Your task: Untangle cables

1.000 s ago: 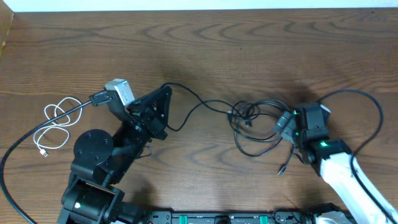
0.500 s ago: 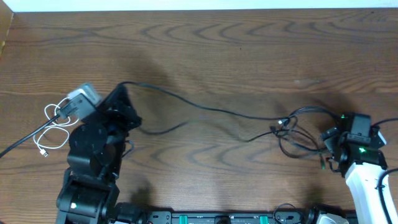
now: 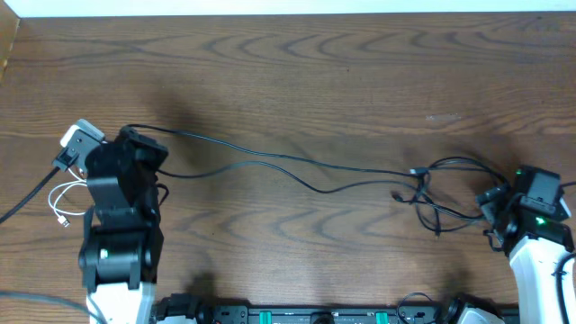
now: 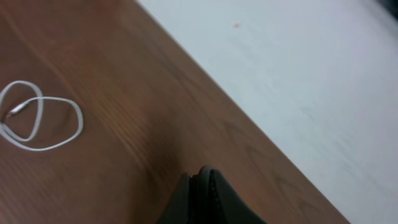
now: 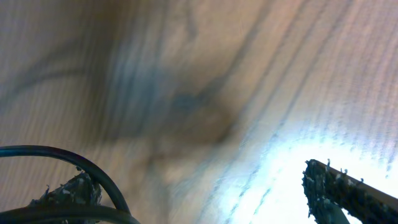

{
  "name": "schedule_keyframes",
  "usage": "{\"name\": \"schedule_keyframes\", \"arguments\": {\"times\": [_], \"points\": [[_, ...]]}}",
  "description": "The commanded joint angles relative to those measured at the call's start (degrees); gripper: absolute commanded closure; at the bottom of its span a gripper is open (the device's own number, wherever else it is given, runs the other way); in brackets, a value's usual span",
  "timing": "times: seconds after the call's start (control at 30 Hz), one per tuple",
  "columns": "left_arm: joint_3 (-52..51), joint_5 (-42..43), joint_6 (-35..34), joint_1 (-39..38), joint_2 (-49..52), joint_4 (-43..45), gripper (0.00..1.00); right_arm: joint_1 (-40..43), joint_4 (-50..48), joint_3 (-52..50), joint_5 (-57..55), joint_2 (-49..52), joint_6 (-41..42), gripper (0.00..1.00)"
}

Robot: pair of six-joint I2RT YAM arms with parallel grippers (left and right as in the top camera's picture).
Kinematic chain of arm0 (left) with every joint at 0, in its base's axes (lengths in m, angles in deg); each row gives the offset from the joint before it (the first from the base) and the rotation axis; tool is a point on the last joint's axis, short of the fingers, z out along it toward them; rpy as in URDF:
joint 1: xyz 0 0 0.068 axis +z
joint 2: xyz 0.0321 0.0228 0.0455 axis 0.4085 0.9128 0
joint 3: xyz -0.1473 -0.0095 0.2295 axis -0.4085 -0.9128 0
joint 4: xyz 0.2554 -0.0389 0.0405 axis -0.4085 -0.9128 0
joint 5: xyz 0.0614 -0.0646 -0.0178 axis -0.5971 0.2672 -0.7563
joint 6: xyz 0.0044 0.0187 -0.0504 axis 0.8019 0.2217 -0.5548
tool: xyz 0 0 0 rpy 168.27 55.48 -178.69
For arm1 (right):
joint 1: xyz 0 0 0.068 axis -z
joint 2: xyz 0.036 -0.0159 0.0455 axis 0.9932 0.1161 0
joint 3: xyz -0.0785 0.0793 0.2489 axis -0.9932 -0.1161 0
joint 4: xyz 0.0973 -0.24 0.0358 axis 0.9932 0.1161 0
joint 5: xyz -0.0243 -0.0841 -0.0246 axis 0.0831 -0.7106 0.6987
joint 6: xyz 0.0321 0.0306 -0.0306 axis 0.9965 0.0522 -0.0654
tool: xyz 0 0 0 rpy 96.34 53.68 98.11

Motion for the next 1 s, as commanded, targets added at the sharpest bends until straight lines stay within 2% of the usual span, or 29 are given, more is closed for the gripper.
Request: {"name": "schedule_keyframes", "arguments": {"times": [0.0,0.23,0.4,0.53,0.7,0.83,0.9,0.93,0.97], "points": [[0.9,-1.5,-1.0,3.5,4.0,3.6,0.92,5.4,-0.6,0.5,-2.4,-0.3,-3.5,0.01],[0.9,5.6,0.2,8.0,13.1,17.2,0.92,13.6,-0.8,0.5,-1.7,-0.3,-8.0,0.01],[0.9,11.3,0.2,9.4,17.2,22.8,0.92,14.7,-1.4,0.5,4.4,-0.3,-10.1,0.01],[0.9,19.5,-0.5,9.4,18.5,25.3,0.92,13.2,-4.3,0.5,13.8,-0.3,-14.9,0.01],[0.9,36.1,-0.9,9.0,18.5,25.0,0.93,8.1,-8.4,0.5,36.3,-0.3,-24.5,0.01],[0.9,48.0,-0.8,6.6,18.5,23.6,0.92,2.1,-9.6,0.5,42.2,-0.3,-24.6,0.01],[0.9,49.3,-0.8,4.9,18.5,21.1,0.92,-0.6,-9.0,0.5,42.1,-0.3,-24.6,0.01],[0.9,49.2,-0.3,4.0,18.5,20.1,0.91,-1.9,-8.3,0.5,41.6,-0.3,-24.6,0.01],[0.9,48.6,1.0,3.1,18.6,19.2,0.78,-3.1,-7.6,0.5,41.5,-0.3,-24.6,0.01]]}}
